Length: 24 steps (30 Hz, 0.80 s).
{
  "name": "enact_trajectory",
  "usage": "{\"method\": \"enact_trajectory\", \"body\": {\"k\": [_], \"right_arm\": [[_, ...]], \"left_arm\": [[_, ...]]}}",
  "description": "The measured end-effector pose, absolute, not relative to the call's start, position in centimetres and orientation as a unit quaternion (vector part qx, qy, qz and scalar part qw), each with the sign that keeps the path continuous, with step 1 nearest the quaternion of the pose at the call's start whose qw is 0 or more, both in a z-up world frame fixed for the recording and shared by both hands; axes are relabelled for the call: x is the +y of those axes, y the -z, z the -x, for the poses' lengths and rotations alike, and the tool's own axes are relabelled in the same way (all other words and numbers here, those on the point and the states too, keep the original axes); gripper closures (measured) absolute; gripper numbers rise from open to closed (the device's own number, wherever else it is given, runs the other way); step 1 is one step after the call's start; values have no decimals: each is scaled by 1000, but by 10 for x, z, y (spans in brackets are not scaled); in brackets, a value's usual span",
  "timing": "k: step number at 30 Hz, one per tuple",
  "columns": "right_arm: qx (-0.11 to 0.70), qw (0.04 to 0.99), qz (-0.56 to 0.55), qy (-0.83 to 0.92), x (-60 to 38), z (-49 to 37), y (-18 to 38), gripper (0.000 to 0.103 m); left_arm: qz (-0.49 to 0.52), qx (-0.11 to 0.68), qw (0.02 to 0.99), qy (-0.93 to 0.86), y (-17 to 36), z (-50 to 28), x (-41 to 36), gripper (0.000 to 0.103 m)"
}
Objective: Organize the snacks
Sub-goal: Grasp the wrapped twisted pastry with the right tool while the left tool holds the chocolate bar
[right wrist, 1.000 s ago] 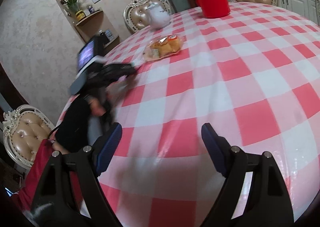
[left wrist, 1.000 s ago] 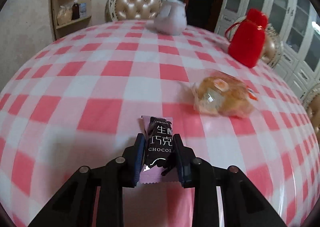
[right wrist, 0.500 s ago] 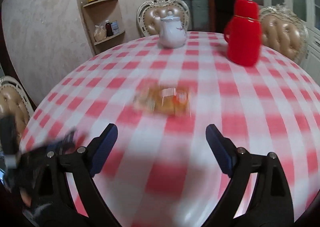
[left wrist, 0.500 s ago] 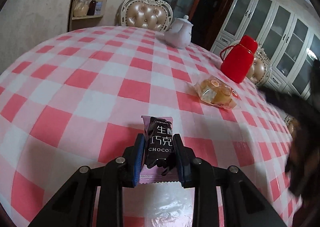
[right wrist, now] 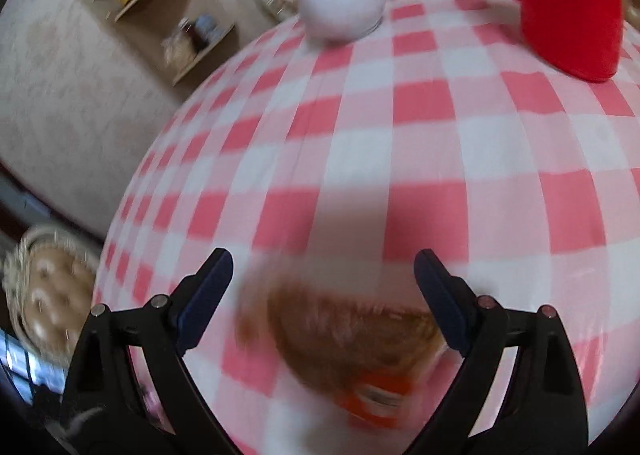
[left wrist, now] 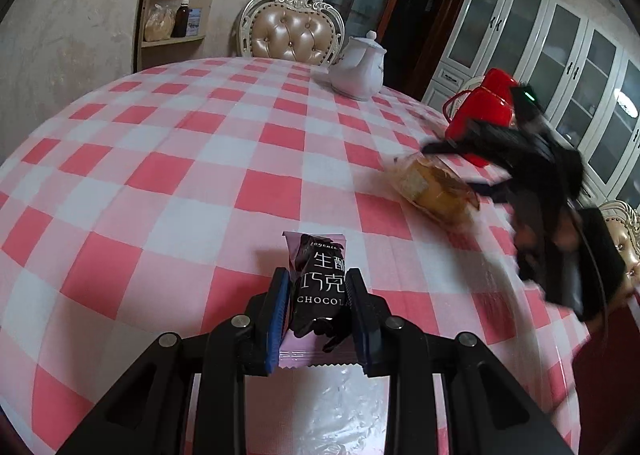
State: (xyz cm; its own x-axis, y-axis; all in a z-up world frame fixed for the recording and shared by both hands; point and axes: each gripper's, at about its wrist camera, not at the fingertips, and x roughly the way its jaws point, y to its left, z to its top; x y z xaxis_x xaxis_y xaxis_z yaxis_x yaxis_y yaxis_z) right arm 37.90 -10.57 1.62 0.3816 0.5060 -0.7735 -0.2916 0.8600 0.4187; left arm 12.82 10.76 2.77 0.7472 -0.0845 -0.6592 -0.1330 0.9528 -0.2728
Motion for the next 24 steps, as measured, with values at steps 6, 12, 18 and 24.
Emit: {"method": "enact_trajectory", "body": {"k": [6, 12, 18, 24], "right_arm": [[484, 826, -69, -280, -112, -305, -23, 10], [495, 848, -114, -151, -90, -317, -26, 10], [507, 861, -47, -5, -46, -345, -19, 10], [518, 854, -21, 45, -51, -351, -4, 45]], "left_arm": [[151, 354, 923, -10, -29, -125, 103, 73], [155, 355, 922, -12, -27, -125, 109, 73], [190, 359, 914, -15, -26, -126, 126, 73], [196, 363, 911, -12, -28, -129, 130, 73]]}}
